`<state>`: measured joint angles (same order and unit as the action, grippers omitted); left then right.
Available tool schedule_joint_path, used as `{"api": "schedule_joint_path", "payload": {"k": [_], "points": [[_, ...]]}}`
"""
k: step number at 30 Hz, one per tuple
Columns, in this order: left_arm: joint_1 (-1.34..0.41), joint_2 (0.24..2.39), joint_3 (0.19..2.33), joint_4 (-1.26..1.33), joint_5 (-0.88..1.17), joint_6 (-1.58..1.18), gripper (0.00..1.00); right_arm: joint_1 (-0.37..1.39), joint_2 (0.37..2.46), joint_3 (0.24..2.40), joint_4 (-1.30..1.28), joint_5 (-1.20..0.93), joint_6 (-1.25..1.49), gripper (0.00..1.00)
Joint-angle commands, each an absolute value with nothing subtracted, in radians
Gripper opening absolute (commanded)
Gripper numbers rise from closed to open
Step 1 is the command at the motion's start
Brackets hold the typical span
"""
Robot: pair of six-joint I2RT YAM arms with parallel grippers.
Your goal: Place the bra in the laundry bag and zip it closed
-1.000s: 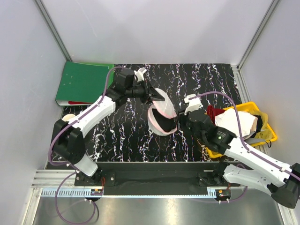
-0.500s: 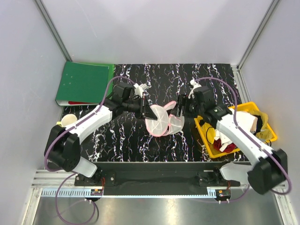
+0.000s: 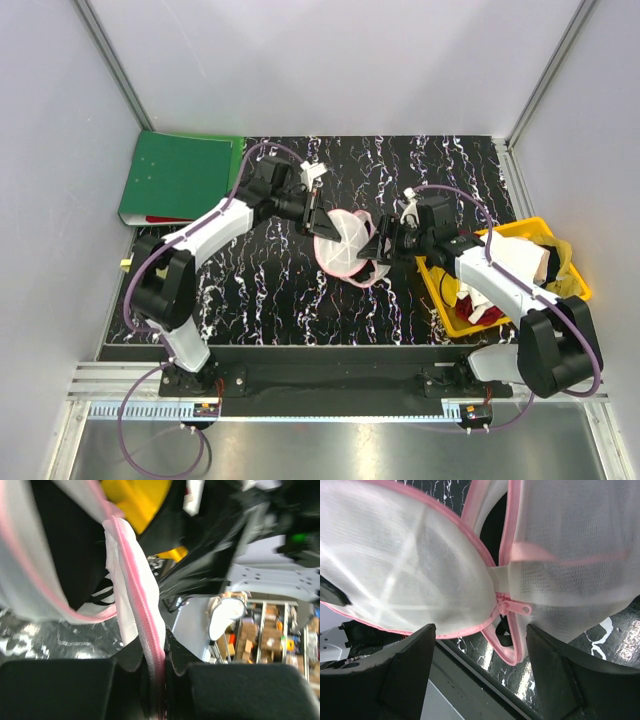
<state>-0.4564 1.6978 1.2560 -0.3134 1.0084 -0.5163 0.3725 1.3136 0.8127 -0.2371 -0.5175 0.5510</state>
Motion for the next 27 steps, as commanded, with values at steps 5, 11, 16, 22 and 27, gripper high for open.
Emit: {"api": "schedule_joint_path", "payload": {"k": [5, 11, 16, 22, 27], "points": [[-0.456, 1.876, 1.417, -0.261, 1.278, -0.483, 0.04, 0.368, 1.238, 0.761, -0.163, -0.427, 0.537, 0.96], [-0.479, 1.943, 1.425, -0.105, 1.319, -0.613, 0.0, 0.318, 1.218, 0.762, -0.161, -0.428, 0.488, 1.0], [-0.48, 1.937, 1.286, 0.453, 1.348, -1.019, 0.0, 0.242, 1.279, 0.795, -0.147, -0.569, 0.41, 1.0], [-0.482, 2.156, 1.285, 1.669, 1.338, -2.0, 0.0, 0.226, 1.328, 0.79, -0.018, -0.675, 0.374, 1.0], [-0.482, 2.175, 1.279, 1.666, 1.338, -1.977, 0.0, 0.225, 1.39, 0.779, 0.103, -0.744, 0.44, 0.97]]}}
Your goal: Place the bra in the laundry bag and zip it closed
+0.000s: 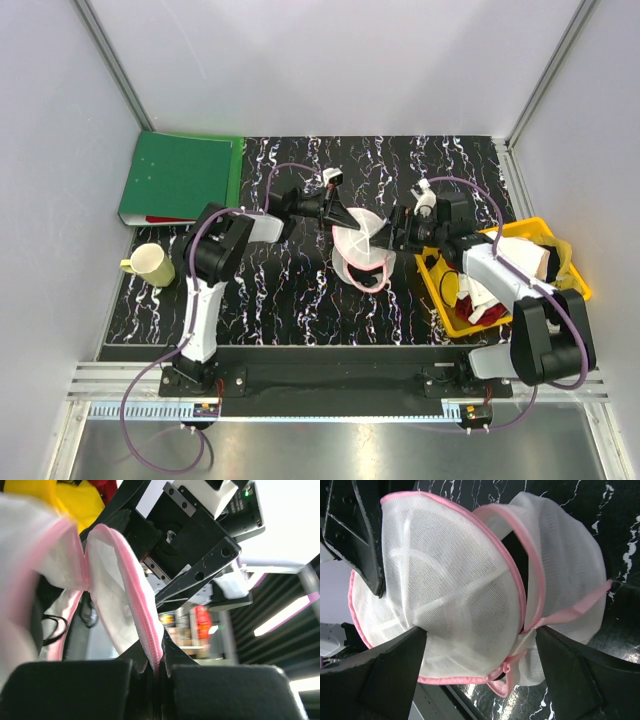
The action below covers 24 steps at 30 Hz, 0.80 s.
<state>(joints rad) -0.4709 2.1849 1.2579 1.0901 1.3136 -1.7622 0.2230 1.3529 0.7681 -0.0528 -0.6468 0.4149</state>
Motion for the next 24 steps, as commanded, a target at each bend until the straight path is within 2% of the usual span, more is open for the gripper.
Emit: {"api": "schedule_joint_path", "payload": {"k": [1, 4, 7, 8, 11, 13, 15, 16, 19, 20, 22, 23, 24], "points": [[-0.477, 2.175, 1.278, 1.66, 1.341, -1.976, 0.0, 0.224, 1.394, 0.773, 0.115, -0.745, 0.448, 0.97], [-0.459, 2.134, 1.238, 1.605, 1.322, -1.91, 0.0, 0.224, 1.422, 0.762, 0.13, -0.756, 0.469, 0.95], [-0.454, 2.032, 1.178, 1.198, 1.293, -1.551, 0.0, 0.224, 1.442, 0.735, 0.215, -0.787, 0.541, 0.88], [-0.454, 1.999, 1.187, 0.814, 1.279, -1.24, 0.0, 0.224, 1.445, 0.721, 0.231, -0.79, 0.558, 0.87], [-0.46, 1.928, 1.348, 0.005, 1.132, -0.656, 0.0, 0.225, 1.44, 0.715, 0.235, -0.77, 0.56, 0.76], [-0.453, 1.937, 1.339, 0.03, 1.152, -0.705, 0.0, 0.224, 1.439, 0.715, 0.235, -0.775, 0.561, 0.63], [-0.453, 1.944, 1.33, 0.037, 1.147, -0.697, 0.0, 0.225, 1.425, 0.707, 0.245, -0.764, 0.571, 0.61], [-0.454, 1.942, 1.325, 0.032, 1.143, -0.69, 0.0, 0.224, 1.417, 0.701, 0.245, -0.756, 0.572, 0.51], [-0.453, 1.934, 1.312, -0.007, 1.105, -0.645, 0.0, 0.224, 1.401, 0.698, 0.238, -0.756, 0.575, 0.41], [-0.453, 1.934, 1.339, -0.125, 1.08, -0.565, 0.03, 0.224, 1.396, 0.695, 0.235, -0.756, 0.581, 0.41], [-0.453, 1.925, 1.356, -0.202, 1.016, -0.514, 0.06, 0.225, 1.375, 0.683, 0.227, -0.75, 0.591, 0.38], [-0.451, 1.919, 1.361, -0.254, 0.965, -0.477, 0.11, 0.224, 1.37, 0.677, 0.226, -0.746, 0.6, 0.33], [-0.453, 1.902, 1.362, -0.28, 0.935, -0.46, 0.21, 0.225, 1.359, 0.672, 0.218, -0.747, 0.601, 0.32]]}}
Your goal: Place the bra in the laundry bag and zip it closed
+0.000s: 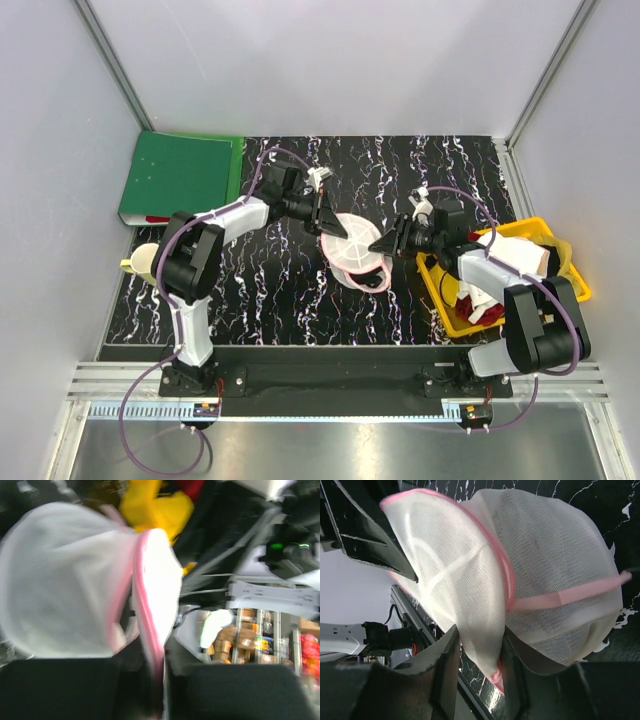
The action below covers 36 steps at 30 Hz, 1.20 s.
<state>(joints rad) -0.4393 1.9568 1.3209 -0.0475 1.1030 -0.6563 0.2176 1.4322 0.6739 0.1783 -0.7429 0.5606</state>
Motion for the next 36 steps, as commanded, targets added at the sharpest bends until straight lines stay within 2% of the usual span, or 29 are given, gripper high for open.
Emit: {"api": "schedule_joint_path", "payload": {"k": [1, 2, 3, 5, 6, 7, 8, 10, 12, 14, 16, 20, 23, 25, 26, 30, 32, 36], "points": [[-0.454, 1.892, 1.365, -0.335, 0.896, -0.445, 0.27, 0.224, 1.353, 0.663, 0.216, -0.744, 0.601, 0.3], [-0.457, 1.879, 1.37, -0.366, 0.808, -0.405, 0.33, 0.224, 1.348, 0.66, 0.218, -0.735, 0.607, 0.24], [-0.463, 1.846, 1.371, -0.399, 0.76, -0.385, 0.38, 0.225, 1.338, 0.661, 0.189, -0.707, 0.604, 0.22], [-0.498, 1.801, 1.364, -0.475, 0.592, -0.344, 0.43, 0.224, 1.318, 0.678, 0.113, -0.654, 0.588, 0.11], [-0.532, 1.745, 1.358, -0.495, 0.527, -0.342, 0.56, 0.224, 1.309, 0.683, 0.083, -0.622, 0.592, 0.08], [-0.549, 1.711, 1.329, -0.518, 0.452, -0.35, 0.69, 0.224, 1.299, 0.689, 0.059, -0.592, 0.618, 0.08], [-0.566, 1.674, 1.307, -0.522, 0.313, -0.38, 0.75, 0.224, 1.281, 0.684, 0.02, -0.539, 0.642, 0.09], [-0.612, 1.573, 1.228, -0.505, 0.223, -0.447, 0.83, 0.224, 1.256, 0.654, 0.006, -0.49, 0.768, 0.1], [-0.659, 1.495, 1.151, -0.496, 0.115, -0.509, 0.89, 0.227, 1.209, 0.597, 0.008, -0.407, 0.869, 0.06], [-0.689, 1.421, 1.099, -0.468, 0.059, -0.6, 0.89, 0.253, 1.146, 0.557, 0.034, -0.3, 0.963, 0.05], [-0.724, 1.387, 1.007, -0.38, 0.09, -0.684, 0.89, 0.265, 1.106, 0.516, 0.035, -0.235, 1.021, 0.1], [-0.752, 1.419, 0.89, -0.155, 0.297, -0.822, 0.87, 0.281, 1.045, 0.485, 0.037, -0.163, 1.058, 0.13], [-0.776, 1.466, 0.879, -0.031, 0.336, -0.859, 0.82, 0.287, 1.039, 0.471, 0.04, -0.17, 1.071, 0.18], [-0.801, 1.489, 0.894, 0.033, 0.325, -0.853, 0.85, 0.29, 1.031, 0.46, 0.038, -0.173, 1.084, 0.19], [-0.807, 1.526, 0.902, 0.047, 0.324, -0.85, 0.9, 0.291, 1.016, 0.454, 0.038, -0.172, 1.088, 0.22], [-0.81, 1.632, 0.96, 0.109, 0.368, -0.861, 0.91, 0.298, 0.985, 0.437, 0.026, -0.179, 1.094, 0.27], [-0.81, 1.669, 0.979, 0.112, 0.355, -0.842, 0.88, 0.305, 0.971, 0.431, 0.017, -0.19, 1.098, 0.28], [-0.767, 1.736, 1.071, 0.008, 0.357, -0.786, 0.53, 0.321, 0.946, 0.414, 0.006, -0.202, 1.095, 0.29]]}}
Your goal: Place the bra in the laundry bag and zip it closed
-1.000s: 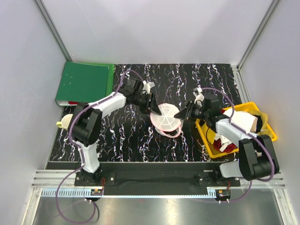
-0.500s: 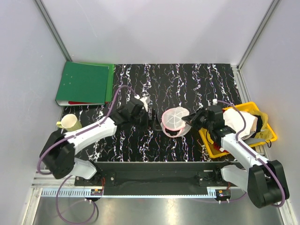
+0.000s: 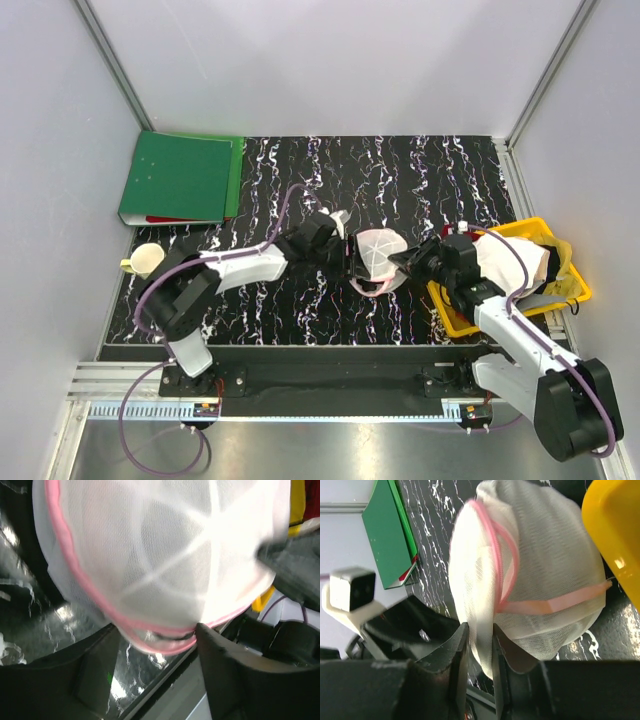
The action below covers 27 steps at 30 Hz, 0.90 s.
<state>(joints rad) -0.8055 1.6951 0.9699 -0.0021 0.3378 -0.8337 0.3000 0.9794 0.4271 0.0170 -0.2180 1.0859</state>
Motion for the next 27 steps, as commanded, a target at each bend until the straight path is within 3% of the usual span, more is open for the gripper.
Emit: {"api": "schedule_joint_path", "payload": {"k": [1, 3, 4, 6, 8, 16, 27], "points": [[-0.755, 1.74, 1.077, 0.003, 0.351, -0.757, 0.39, 0.325, 0.945, 0.414, 0.006, -0.209, 1.089, 0.29], [-0.718, 1.732, 1.098, -0.072, 0.325, -0.72, 0.28, 0.328, 0.954, 0.423, -0.026, -0.23, 1.05, 0.31], [-0.706, 1.727, 1.107, -0.093, 0.312, -0.677, 0.15, 0.327, 0.962, 0.432, -0.046, -0.251, 1.033, 0.34], [-0.675, 1.726, 1.133, -0.17, 0.304, -0.628, 0.05, 0.327, 0.979, 0.454, -0.064, -0.264, 0.981, 0.38], [-0.651, 1.729, 1.187, -0.216, 0.301, -0.557, 0.01, 0.328, 0.983, 0.46, -0.069, -0.279, 0.948, 0.44], [-0.598, 1.763, 1.284, -0.325, 0.423, -0.414, 0.0, 0.327, 1.046, 0.529, -0.104, -0.373, 0.805, 0.68], [-0.6, 1.767, 1.282, -0.33, 0.451, -0.405, 0.01, 0.33, 1.17, 0.482, 0.158, -0.448, 0.917, 0.71]]}}
